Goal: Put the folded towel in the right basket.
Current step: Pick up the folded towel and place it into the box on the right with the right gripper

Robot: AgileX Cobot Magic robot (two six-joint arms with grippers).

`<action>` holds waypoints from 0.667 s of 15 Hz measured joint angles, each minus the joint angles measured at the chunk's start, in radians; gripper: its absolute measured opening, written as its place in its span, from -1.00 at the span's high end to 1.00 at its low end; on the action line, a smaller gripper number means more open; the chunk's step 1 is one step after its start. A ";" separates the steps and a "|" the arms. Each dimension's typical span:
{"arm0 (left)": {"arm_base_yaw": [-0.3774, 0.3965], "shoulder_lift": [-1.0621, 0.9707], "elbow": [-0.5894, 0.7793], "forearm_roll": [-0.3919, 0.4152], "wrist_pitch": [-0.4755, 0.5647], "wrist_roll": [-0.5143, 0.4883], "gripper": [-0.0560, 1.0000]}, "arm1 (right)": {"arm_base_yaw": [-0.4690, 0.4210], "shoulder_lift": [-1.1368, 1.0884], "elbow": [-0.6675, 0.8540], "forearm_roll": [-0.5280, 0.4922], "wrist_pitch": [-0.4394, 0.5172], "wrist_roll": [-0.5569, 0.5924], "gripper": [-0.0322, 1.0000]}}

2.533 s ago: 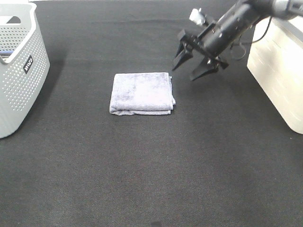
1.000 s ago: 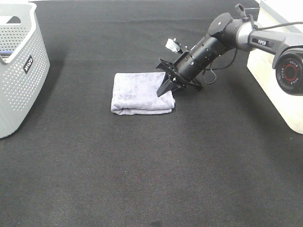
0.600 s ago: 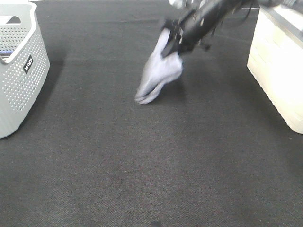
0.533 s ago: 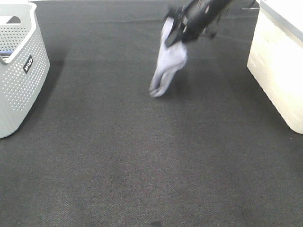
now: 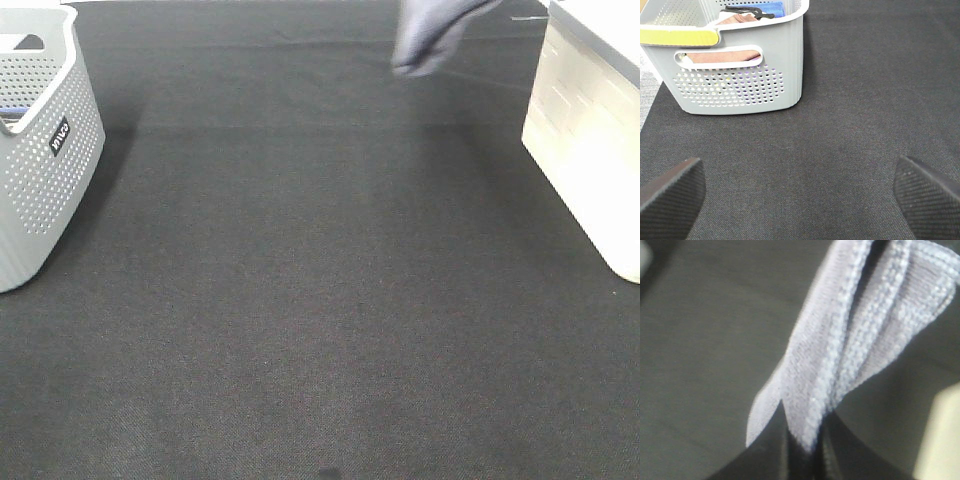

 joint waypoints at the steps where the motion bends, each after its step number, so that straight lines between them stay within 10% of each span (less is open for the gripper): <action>1: 0.000 0.000 0.000 0.000 0.000 0.000 -0.94 | -0.021 -0.028 0.000 -0.037 0.018 0.020 0.77; 10: 0.000 0.000 0.000 0.000 0.000 0.000 -0.94 | -0.444 -0.060 0.000 0.126 0.027 0.031 0.77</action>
